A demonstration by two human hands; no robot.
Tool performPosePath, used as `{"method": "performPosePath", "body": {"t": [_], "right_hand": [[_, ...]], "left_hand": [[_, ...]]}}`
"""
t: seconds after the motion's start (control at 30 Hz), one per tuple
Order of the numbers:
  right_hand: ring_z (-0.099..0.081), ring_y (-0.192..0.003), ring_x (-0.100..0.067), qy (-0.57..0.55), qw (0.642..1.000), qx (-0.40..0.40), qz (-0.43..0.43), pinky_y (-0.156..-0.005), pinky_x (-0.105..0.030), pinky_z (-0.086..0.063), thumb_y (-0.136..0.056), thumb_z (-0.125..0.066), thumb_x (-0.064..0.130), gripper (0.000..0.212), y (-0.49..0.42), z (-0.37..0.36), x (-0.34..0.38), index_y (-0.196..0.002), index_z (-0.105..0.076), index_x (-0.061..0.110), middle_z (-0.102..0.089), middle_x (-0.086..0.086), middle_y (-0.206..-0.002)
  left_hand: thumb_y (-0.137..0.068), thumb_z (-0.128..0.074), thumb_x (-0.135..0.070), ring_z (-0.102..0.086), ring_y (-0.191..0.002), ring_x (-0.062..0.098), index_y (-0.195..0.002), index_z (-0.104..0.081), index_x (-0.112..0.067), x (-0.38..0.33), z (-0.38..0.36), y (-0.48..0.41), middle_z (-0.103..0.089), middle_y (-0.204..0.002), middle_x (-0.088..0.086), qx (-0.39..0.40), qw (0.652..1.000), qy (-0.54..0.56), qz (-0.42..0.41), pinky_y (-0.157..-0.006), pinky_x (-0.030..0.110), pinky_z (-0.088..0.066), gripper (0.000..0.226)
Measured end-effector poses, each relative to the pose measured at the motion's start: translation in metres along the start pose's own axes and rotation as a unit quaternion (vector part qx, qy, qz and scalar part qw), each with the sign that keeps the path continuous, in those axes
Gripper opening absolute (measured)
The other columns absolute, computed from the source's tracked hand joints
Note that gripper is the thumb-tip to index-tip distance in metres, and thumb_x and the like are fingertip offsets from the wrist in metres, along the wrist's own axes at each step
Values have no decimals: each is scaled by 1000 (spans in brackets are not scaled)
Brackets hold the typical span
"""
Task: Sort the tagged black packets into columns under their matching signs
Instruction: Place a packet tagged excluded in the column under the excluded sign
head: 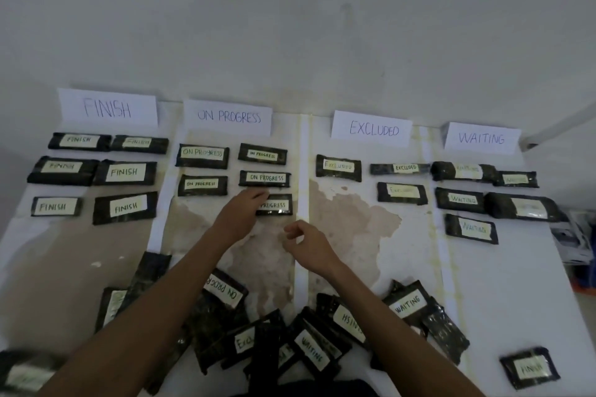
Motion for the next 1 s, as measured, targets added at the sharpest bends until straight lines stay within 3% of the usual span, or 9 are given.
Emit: {"method": "performPosePath", "body": {"t": [0.13, 0.3, 0.5, 0.63, 0.77, 0.83, 0.93, 1.0], "right_hand": [[-55, -88, -16, 14, 1000, 0, 20, -60, -12, -38, -90, -53, 19, 23, 3, -15, 7, -112, -57, 13, -57, -1, -103], [-57, -84, -15, 59, 997, 28, 38, -68, -20, -45, -86, -59, 15, 24, 19, -47, 18, -109, -58, 13, -60, -5, -103], [-59, -103, -23, 146, 986, 62, 48, -87, -26, -46, -84, -67, 22, 48, 29, -105, 32, -127, -53, 6, -62, -11, -118], [-61, -93, -31, 207, 975, 53, 66, -75, -28, -45, -81, -67, 17, 28, 26, -124, 39, -104, -66, 3, -66, -17, -99], [-62, -84, -26, 178, 981, 50, 50, -66, -24, -43, -82, -63, 11, 17, 30, -123, 42, -96, -68, 4, -68, -14, -95], [-57, -70, -16, 146, 988, 40, 35, -60, -23, -43, -82, -64, 10, 3, 32, -116, 40, -81, -65, 12, -65, -6, -84], [-57, -66, -12, 59, 998, 28, 4, -63, -28, -52, -76, -72, 12, 11, 37, -107, 37, -76, -61, 16, -62, 0, -75], [-58, -68, -14, 40, 999, 24, 13, -66, -31, -52, -73, -75, 14, 16, 42, -106, 40, -80, -61, 12, -61, -1, -75]], "left_hand": [[-73, -57, 12, -46, -121, 34, -133, -46, -1, 2, 6, 7, -46, -139, 15, -20, 999, -14, -23, -99, 41, -43, 63], [-78, -62, -3, -51, -114, 32, -125, -54, -5, 5, 21, 48, -55, -127, 15, -48, 999, 11, -3, -93, 42, -45, 48], [-77, -60, -2, -52, -108, 30, -118, -60, -8, 23, 11, 128, -58, -117, 13, -43, 993, 79, 79, -94, 40, -45, 41], [-80, -60, -4, -50, -111, 29, -119, -59, -7, 33, 6, 164, -54, -121, 12, -57, 983, 107, 140, -94, 41, -46, 40], [-79, -60, -3, -52, -108, 35, -118, -59, -1, 33, 10, 183, -55, -118, 19, -99, 965, 146, 195, -92, 43, -47, 39], [-81, -62, -4, -50, -111, 37, -122, -55, 3, 30, 13, 190, -53, -121, 23, -113, 950, 176, 233, -92, 42, -45, 42], [-89, -58, -21, -45, -122, 29, -134, -42, -2, 27, 8, 192, -44, -137, 16, -76, 914, 250, 311, -100, 41, -41, 52], [-89, -58, -30, -53, -113, 22, -137, -41, -11, 24, 8, 187, -50, -133, 7, -58, 887, 314, 333, -93, 36, -46, 55]]}}
Point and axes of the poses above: each hand's wrist, its own y-axis away from the middle knuckle, its own z-axis out of the back of the hand, x = y × z, the point moved 7 cm from there along -y, towards the middle knuckle
